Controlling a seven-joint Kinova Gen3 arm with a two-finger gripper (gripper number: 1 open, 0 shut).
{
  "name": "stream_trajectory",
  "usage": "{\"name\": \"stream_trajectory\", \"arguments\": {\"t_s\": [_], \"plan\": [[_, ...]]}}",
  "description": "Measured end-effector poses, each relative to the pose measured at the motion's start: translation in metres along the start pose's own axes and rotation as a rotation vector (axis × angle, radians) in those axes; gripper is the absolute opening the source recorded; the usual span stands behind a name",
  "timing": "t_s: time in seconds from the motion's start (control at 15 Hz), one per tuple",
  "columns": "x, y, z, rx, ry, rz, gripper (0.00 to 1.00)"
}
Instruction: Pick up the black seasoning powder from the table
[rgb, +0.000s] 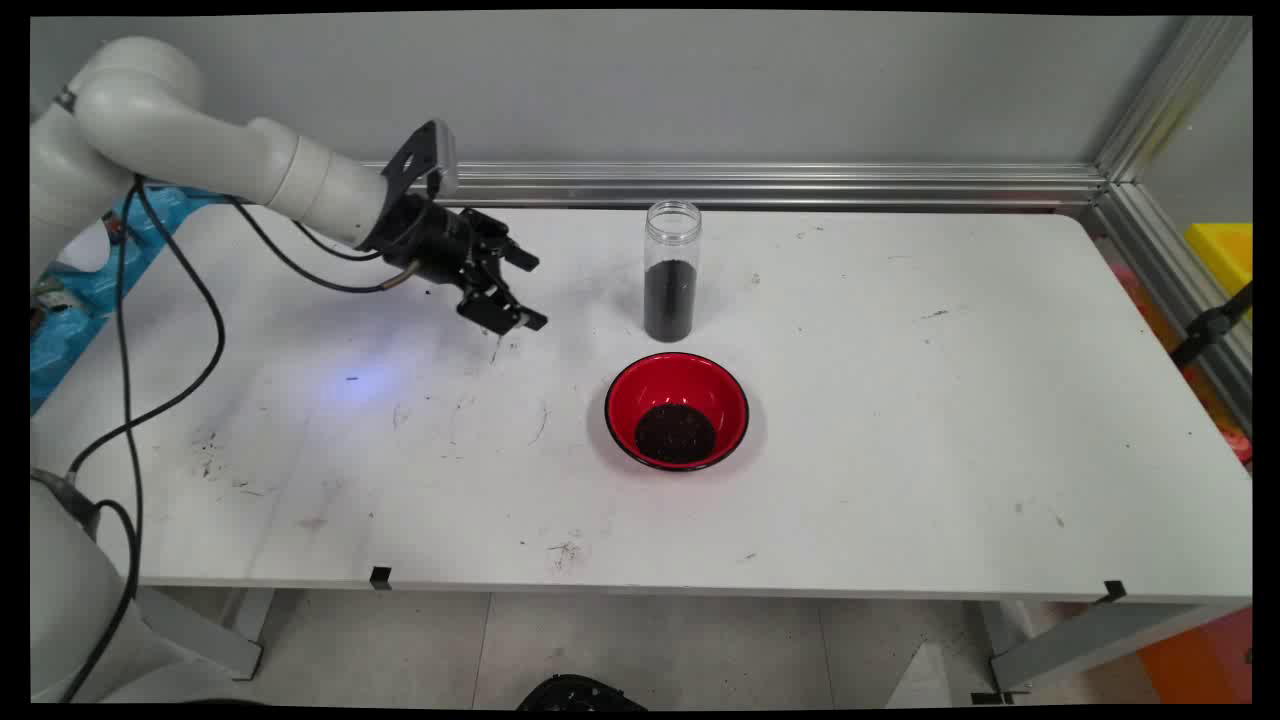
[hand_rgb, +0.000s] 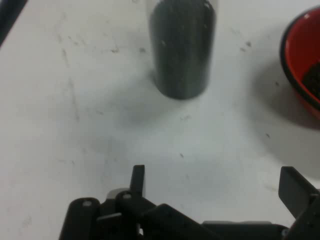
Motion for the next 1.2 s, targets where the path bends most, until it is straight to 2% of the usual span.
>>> {"name": "stream_trajectory", "arguments": {"t_s": [0.53, 1.2], "plan": [[0.017, -0.009, 0.033, 0.0, 0.064, -0.001, 1.0], [0.015, -0.015, 0.087, -0.022, 0.108, -0.012, 1.0]]}}
